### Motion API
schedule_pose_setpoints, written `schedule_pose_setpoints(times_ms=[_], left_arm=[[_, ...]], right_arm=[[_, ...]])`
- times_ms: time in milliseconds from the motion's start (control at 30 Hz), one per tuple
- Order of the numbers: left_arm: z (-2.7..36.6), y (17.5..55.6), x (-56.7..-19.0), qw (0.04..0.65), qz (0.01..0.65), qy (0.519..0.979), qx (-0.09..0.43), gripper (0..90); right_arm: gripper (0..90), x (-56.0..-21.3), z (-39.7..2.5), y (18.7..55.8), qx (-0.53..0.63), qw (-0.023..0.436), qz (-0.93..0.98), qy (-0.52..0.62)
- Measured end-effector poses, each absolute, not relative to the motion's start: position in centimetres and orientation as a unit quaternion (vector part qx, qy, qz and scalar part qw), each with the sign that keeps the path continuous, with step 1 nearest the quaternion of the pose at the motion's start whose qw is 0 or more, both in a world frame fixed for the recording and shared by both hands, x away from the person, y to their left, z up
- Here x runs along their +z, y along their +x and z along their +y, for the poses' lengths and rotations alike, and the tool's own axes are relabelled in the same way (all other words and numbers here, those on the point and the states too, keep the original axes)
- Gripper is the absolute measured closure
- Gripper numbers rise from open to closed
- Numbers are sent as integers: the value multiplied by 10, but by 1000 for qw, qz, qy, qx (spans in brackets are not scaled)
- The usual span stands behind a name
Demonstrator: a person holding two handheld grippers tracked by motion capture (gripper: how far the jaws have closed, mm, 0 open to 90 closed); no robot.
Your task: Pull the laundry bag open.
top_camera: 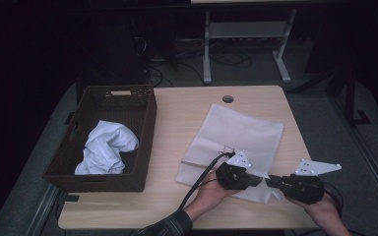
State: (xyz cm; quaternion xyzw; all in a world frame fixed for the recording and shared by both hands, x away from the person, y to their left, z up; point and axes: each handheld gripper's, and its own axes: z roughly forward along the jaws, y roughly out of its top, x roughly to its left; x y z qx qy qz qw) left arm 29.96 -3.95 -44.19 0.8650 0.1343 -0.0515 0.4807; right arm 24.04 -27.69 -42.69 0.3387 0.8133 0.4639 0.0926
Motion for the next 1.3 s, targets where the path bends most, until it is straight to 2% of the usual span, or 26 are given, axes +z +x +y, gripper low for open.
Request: schedule_pose_setpoints(times_ms=[700, 867, 1300], left_arm=[[-36, 298, -440, 470, 140, 870, -49, 874], [-35, 298, -440, 454, 147, 879, -23, 874], [-27, 303, -438, 455, 146, 877, -47, 872]], right_arm=[[830, -428, -275, 240, 457, 88, 819, 336], [832, -428, -274, 240, 448, 100, 823, 335], [830, -426, -279, 238, 454, 100, 822, 329]])
